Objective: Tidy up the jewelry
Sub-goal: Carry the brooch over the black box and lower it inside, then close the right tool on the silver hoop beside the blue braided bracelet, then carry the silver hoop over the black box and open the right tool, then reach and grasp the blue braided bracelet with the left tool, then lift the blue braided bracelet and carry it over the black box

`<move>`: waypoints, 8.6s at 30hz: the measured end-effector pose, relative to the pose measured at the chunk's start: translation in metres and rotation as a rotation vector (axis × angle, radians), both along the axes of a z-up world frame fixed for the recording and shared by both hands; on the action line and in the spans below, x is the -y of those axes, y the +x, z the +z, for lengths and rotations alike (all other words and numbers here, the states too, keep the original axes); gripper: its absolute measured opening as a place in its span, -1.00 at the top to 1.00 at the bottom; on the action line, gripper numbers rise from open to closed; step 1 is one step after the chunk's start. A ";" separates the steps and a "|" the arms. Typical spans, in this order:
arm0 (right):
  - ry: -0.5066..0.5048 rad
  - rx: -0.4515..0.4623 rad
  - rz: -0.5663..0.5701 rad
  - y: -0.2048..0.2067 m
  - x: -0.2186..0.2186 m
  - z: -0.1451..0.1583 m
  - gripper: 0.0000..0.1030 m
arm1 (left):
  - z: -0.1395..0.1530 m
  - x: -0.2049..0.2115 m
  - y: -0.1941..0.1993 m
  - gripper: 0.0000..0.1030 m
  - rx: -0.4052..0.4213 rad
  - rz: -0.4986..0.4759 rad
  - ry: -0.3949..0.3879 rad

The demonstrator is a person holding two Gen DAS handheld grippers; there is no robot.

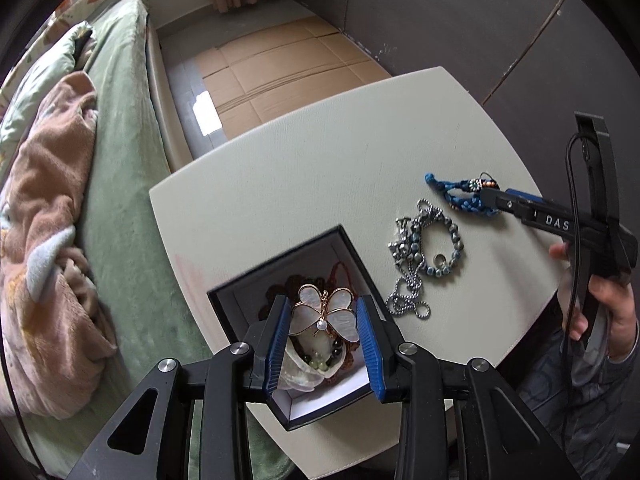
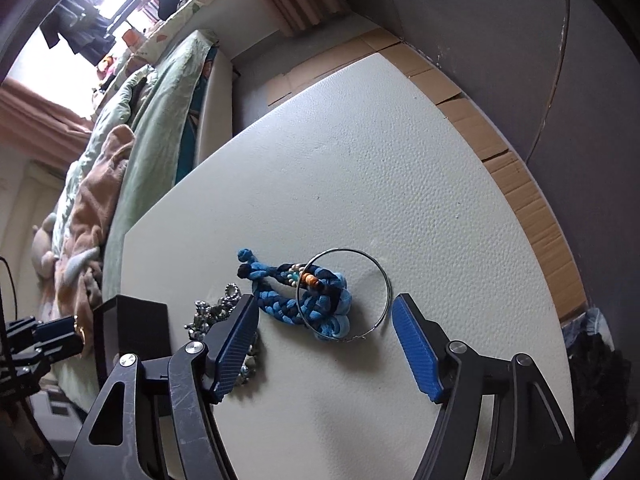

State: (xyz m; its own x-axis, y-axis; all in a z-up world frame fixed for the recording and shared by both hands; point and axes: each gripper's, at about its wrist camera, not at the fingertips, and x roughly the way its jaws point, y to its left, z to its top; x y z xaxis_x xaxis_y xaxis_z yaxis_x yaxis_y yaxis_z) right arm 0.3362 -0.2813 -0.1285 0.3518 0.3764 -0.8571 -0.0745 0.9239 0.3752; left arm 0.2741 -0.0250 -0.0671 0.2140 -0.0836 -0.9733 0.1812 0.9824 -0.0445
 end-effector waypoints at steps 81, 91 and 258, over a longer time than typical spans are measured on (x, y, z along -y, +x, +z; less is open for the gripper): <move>-0.501 0.163 0.310 -0.015 0.003 0.016 0.92 | 0.006 -0.033 -0.029 -0.17 0.047 0.136 -0.097; -0.331 0.200 0.208 -0.040 0.024 0.044 0.92 | 0.026 -0.028 -0.054 -0.17 0.188 0.130 -0.076; 0.228 0.136 -0.022 -0.060 0.024 0.059 -0.70 | 0.037 0.044 -0.001 0.33 0.288 0.020 -0.120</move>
State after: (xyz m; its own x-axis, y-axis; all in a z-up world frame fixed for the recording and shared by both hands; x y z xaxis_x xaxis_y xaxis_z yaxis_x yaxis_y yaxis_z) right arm 0.2763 -0.3051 -0.0692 0.4679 0.5455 -0.6953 -0.1195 0.8186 0.5618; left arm 0.2732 -0.0687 -0.0306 0.4825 -0.1875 -0.8556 0.1836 0.9768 -0.1105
